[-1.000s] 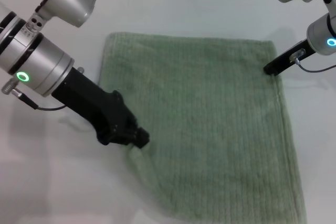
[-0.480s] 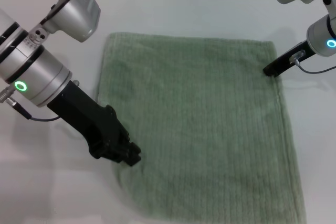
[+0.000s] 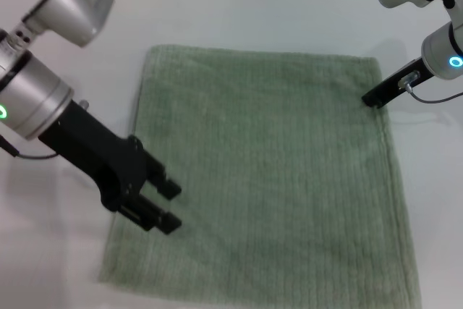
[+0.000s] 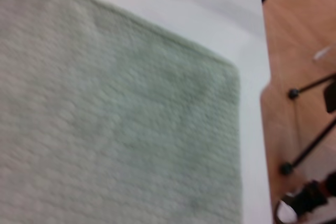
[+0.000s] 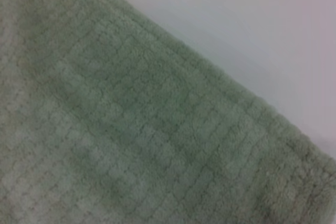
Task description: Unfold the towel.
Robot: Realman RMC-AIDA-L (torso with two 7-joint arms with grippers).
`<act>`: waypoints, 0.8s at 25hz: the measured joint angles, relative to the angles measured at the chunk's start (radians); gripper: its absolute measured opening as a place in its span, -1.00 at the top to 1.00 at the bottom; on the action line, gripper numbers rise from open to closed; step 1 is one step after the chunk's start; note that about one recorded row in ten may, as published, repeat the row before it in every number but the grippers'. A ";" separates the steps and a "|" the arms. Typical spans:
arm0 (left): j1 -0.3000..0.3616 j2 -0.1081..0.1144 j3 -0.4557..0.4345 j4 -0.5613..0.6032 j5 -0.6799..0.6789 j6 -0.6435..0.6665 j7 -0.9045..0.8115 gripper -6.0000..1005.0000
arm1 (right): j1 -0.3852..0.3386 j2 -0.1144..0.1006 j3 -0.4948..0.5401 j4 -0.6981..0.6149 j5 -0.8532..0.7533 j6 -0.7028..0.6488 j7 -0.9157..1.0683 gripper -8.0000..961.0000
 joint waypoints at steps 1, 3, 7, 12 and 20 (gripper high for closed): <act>0.000 -0.001 -0.035 0.010 -0.001 -0.003 0.015 0.10 | 0.001 0.000 0.000 0.000 0.000 -0.002 0.000 0.78; -0.001 -0.004 -0.068 0.012 -0.003 -0.007 0.033 0.00 | 0.001 0.000 0.000 0.000 -0.001 -0.002 0.000 0.78; -0.005 -0.032 -0.226 0.002 -0.047 -0.046 0.113 -0.19 | 0.003 0.000 0.000 0.000 -0.001 -0.003 0.000 0.78; 0.026 -0.046 -0.356 -0.065 -0.244 -0.159 0.190 -0.47 | 0.030 0.000 0.000 -0.008 -0.015 -0.015 0.014 0.78; 0.073 -0.045 -0.380 -0.248 -0.500 -0.430 0.288 -0.54 | 0.116 0.017 0.000 -0.137 -0.126 -0.067 0.139 0.77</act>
